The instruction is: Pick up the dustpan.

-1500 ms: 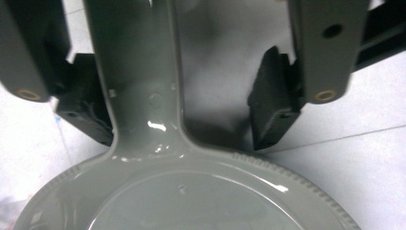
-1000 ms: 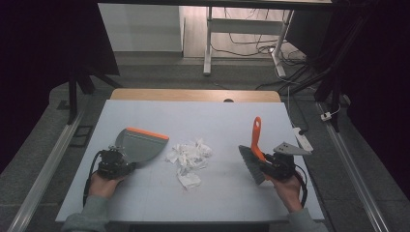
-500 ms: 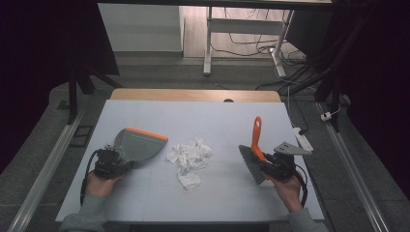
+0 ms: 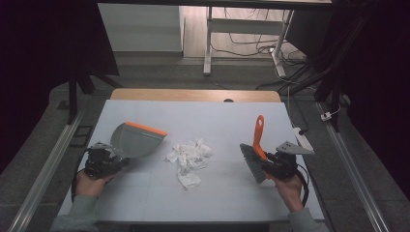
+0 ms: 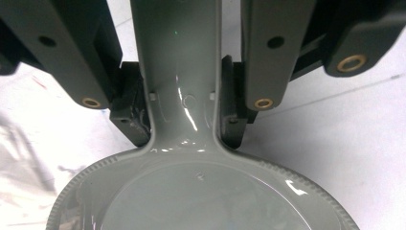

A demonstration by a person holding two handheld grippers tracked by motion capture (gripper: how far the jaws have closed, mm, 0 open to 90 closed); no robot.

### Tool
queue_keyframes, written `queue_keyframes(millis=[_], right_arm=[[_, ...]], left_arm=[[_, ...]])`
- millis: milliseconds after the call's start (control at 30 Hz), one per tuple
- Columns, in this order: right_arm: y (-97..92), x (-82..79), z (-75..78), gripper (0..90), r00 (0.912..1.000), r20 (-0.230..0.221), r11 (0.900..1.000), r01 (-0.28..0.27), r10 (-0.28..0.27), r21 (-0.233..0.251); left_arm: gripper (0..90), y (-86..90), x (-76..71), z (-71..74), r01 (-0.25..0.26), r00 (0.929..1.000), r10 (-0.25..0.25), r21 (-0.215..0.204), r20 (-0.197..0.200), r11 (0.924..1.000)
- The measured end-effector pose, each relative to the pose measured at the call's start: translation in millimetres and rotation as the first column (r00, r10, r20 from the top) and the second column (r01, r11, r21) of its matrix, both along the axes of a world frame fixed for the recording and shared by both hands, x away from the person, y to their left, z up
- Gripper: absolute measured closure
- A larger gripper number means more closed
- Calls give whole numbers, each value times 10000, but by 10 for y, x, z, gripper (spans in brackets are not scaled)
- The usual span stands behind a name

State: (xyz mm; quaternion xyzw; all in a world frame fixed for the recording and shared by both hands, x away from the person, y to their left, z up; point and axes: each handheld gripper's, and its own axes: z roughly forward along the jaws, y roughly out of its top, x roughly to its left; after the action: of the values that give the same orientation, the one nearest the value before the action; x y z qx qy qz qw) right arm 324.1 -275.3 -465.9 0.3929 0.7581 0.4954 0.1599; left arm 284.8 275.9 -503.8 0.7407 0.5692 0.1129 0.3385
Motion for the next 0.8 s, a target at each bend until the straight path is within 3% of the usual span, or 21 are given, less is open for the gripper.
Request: queue_keyframes(millis=[200, 467, 800], right_arm=[[-7, 3, 10, 701, 10000, 37, 10000, 34, -34, 69], [6, 15, 3, 702, 10000, -2, 9999, -9, 9, 106], [17, -1, 22, 701, 9999, 141, 9999, -43, 42, 119]], left_arm=[[621, 80, -44, 69, 412, 9987, -406, -194, 321, 9990], [620, 202, -100, 120, 1095, 9908, -1056, -433, 847, 9930], [621, 302, -200, 149, 1824, 9788, -1803, -130, 974, 9831]])
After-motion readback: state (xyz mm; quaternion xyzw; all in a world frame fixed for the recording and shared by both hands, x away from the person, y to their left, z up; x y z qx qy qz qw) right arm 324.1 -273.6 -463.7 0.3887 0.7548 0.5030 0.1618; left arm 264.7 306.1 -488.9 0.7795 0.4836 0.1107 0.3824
